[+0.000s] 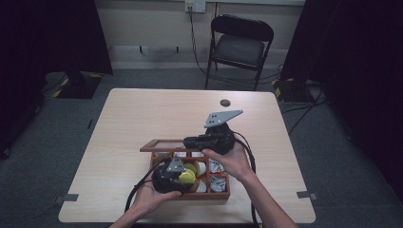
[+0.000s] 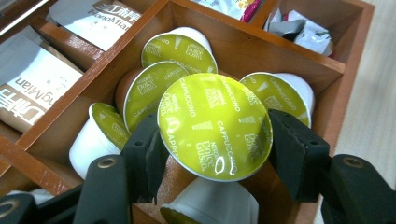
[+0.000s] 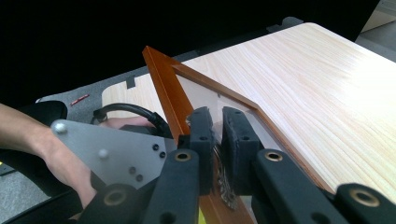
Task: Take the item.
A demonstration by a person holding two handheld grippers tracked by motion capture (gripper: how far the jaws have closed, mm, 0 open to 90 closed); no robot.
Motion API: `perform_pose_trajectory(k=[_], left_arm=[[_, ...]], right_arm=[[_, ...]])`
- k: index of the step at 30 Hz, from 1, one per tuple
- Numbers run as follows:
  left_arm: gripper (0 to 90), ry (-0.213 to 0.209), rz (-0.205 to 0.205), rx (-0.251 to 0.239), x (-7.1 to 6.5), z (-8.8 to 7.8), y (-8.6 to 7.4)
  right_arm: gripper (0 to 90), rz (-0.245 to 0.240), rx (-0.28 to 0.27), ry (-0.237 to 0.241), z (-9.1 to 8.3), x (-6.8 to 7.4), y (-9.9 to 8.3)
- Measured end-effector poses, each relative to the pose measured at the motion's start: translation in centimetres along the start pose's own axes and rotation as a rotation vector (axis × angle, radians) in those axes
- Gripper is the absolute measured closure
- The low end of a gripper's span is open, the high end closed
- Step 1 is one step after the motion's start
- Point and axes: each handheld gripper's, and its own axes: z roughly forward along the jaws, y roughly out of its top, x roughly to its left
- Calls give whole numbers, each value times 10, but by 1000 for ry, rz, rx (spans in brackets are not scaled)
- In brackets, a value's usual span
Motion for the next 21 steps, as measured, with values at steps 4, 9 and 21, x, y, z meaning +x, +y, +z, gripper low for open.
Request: perform_pose_trajectory(k=[4,9,21], left_arm=[[406,-5,-2,-12,1,-5,-1],[406,-1,-8,-40,-1,-10,-4],[406,-20,-15,-81,-5,-22,-6]], right_arm=[[830,1,0,-1,0,0,0],[831,2,0,-1,0,0,0],[831,-2,-2,-1,0,0,0]])
